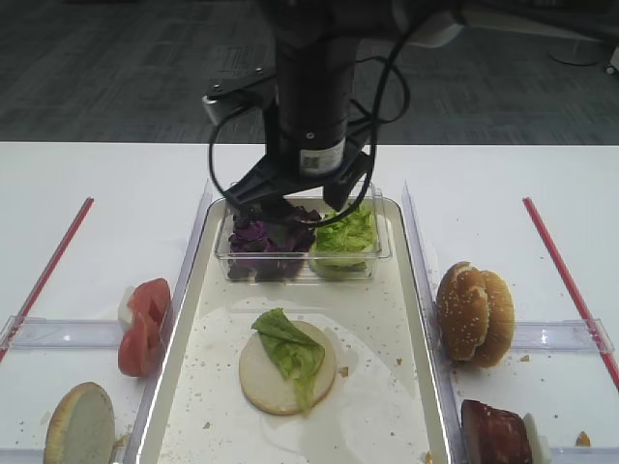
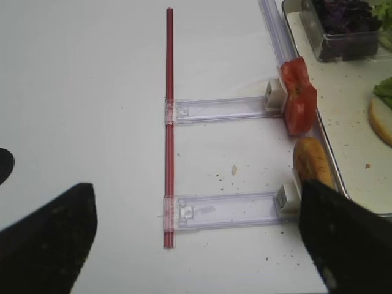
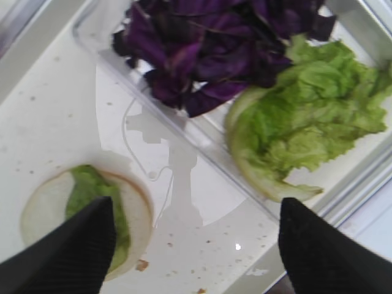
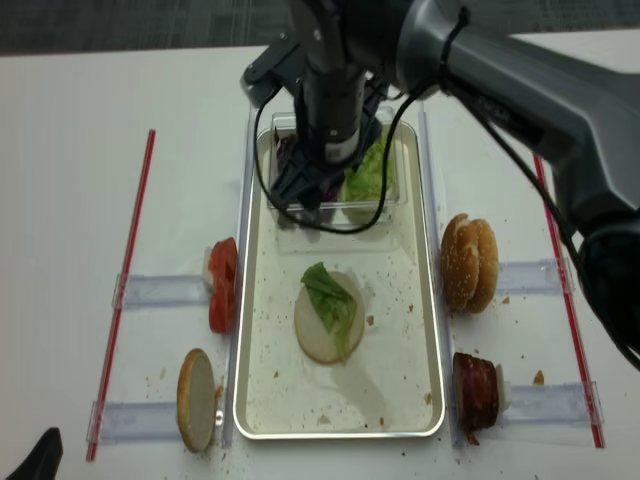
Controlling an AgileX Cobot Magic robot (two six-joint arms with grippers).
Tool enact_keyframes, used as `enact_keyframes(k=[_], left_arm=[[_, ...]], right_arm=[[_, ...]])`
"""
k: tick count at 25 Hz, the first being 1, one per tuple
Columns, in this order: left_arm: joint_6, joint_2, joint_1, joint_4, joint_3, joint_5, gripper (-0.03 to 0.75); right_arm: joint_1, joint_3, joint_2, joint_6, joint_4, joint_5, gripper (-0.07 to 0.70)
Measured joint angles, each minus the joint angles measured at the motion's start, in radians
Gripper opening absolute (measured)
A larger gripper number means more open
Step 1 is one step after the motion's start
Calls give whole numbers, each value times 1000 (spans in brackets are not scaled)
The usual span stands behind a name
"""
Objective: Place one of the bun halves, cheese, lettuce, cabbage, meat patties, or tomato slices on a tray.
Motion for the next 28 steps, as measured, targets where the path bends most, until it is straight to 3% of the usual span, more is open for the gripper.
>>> enact_keyframes(k=[18,28], left_arm=[[0,0,0,0,0,0,615],[0,0,0,0,0,0,615]], right_arm=[[-447,0,0,0,10,0,571],[-615,0,0,-2,10,0,571]])
